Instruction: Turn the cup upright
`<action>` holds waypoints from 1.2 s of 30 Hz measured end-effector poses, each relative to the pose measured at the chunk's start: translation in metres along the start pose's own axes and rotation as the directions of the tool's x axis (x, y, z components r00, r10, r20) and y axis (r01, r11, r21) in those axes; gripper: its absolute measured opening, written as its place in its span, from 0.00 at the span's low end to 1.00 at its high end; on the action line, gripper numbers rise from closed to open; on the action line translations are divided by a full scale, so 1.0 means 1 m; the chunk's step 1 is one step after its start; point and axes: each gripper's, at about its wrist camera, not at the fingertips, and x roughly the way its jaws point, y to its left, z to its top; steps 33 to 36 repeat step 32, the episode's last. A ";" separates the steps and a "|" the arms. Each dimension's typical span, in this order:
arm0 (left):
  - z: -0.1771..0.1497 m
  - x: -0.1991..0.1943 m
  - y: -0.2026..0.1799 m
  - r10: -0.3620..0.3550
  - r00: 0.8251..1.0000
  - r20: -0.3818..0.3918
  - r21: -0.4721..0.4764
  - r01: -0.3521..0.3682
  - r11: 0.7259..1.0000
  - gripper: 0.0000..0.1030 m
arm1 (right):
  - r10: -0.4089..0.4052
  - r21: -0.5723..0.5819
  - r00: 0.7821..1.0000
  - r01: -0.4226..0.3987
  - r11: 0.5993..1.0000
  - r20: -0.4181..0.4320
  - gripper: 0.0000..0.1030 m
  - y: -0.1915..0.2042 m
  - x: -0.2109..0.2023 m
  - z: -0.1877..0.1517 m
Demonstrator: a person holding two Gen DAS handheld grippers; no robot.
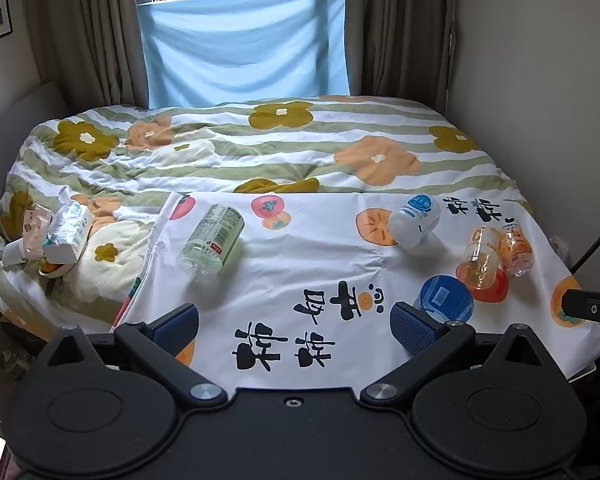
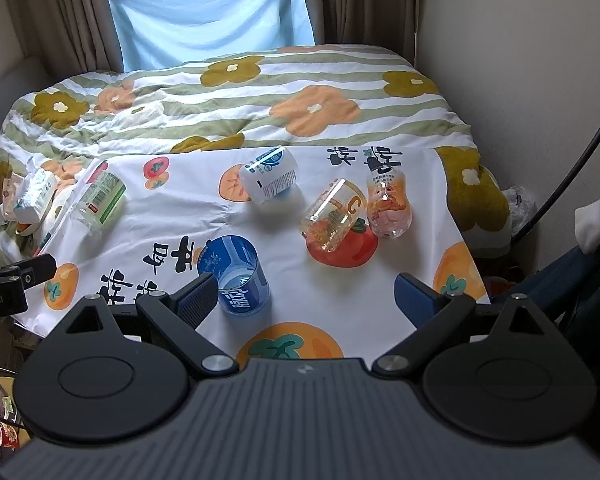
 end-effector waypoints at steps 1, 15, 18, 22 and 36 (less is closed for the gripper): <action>0.000 0.000 0.000 -0.001 1.000 0.000 0.000 0.001 1.000 1.00 | -0.002 0.000 1.000 0.002 1.000 -0.001 1.00 0.000 0.000 0.000; -0.004 -0.002 0.001 0.007 1.000 0.008 0.003 -0.007 1.000 1.00 | -0.009 -0.009 1.000 0.009 1.000 -0.001 1.00 0.004 0.000 -0.002; -0.005 -0.004 0.002 0.008 1.000 0.018 0.005 -0.008 1.000 1.00 | -0.010 -0.008 1.000 0.010 1.000 -0.001 1.00 0.004 0.000 -0.002; -0.005 -0.004 0.001 0.010 1.000 0.020 0.009 -0.010 1.000 1.00 | -0.012 -0.007 1.000 0.012 1.000 -0.001 1.00 0.004 0.000 -0.003; -0.007 -0.004 0.004 -0.001 1.000 0.013 0.007 0.001 1.000 1.00 | -0.014 -0.009 1.000 0.014 1.000 -0.002 1.00 0.001 -0.001 -0.007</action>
